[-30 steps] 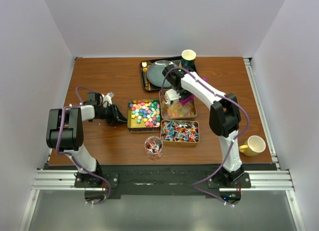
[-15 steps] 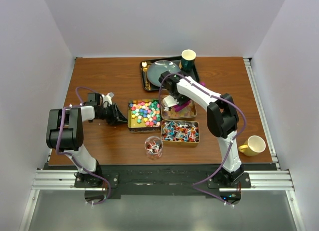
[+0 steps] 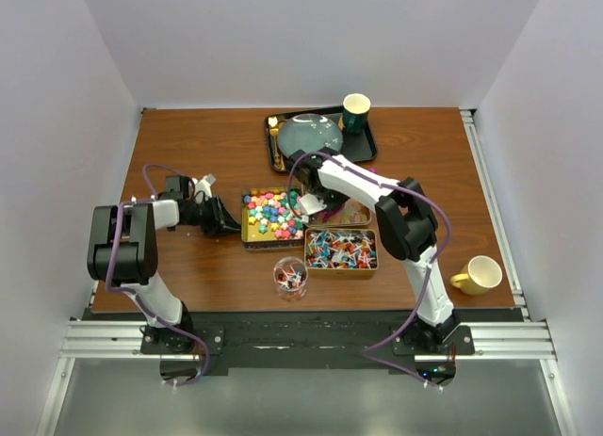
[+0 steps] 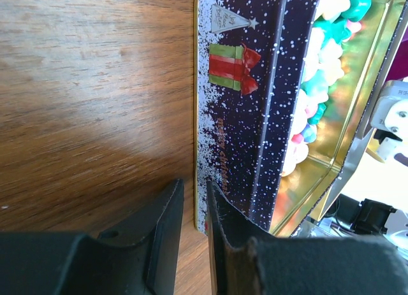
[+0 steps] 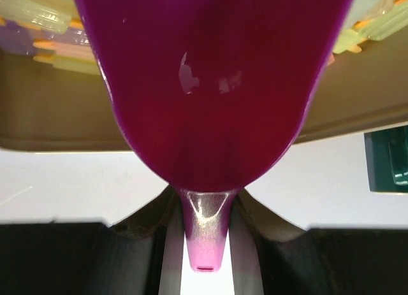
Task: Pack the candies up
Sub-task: Scoop the fake candies from the storage box.
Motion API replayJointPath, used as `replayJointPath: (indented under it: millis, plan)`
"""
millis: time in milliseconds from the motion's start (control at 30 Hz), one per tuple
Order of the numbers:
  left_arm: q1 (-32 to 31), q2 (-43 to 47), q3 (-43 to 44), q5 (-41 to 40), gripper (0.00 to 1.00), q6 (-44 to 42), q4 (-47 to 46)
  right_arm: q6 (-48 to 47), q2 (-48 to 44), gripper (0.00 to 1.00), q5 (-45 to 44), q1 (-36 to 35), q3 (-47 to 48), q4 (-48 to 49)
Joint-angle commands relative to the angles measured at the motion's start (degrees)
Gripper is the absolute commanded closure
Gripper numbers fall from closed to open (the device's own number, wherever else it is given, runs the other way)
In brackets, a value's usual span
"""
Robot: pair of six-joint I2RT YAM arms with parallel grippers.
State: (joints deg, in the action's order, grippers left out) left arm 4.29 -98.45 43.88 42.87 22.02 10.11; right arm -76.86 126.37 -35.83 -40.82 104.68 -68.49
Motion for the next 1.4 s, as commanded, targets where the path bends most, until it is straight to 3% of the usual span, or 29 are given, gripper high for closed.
replayJointPath:
  millis: [0, 200, 500, 867, 1367]
  plan:
    - [-1.04, -0.95, 0.68, -2.44, 0.72, -0.66, 0.44, 3.38, 5.02, 1.00, 7.79, -1.55, 3.40, -1.47]
    - [-1.04, 0.19, 0.86, -2.71, 0.72, -1.37, 0.88, 9.53, 6.62, 1.00, 22.71, 2.58, 7.99, -5.52]
    - [0.89, 0.81, 2.87, -2.27, 0.71, -4.35, 3.51, 5.41, -0.76, 1.00, 39.41, 6.89, 0.09, 0.46]
    - [2.74, 2.74, 5.08, -2.00, 0.65, -11.11, 7.64, 4.53, -4.90, 1.00, 49.89, 12.86, -2.90, 0.29]
    - [2.74, 3.18, 6.66, -1.74, 0.61, -15.07, 9.58, 6.72, -8.50, 1.00, 52.27, 19.19, -5.19, 1.60]
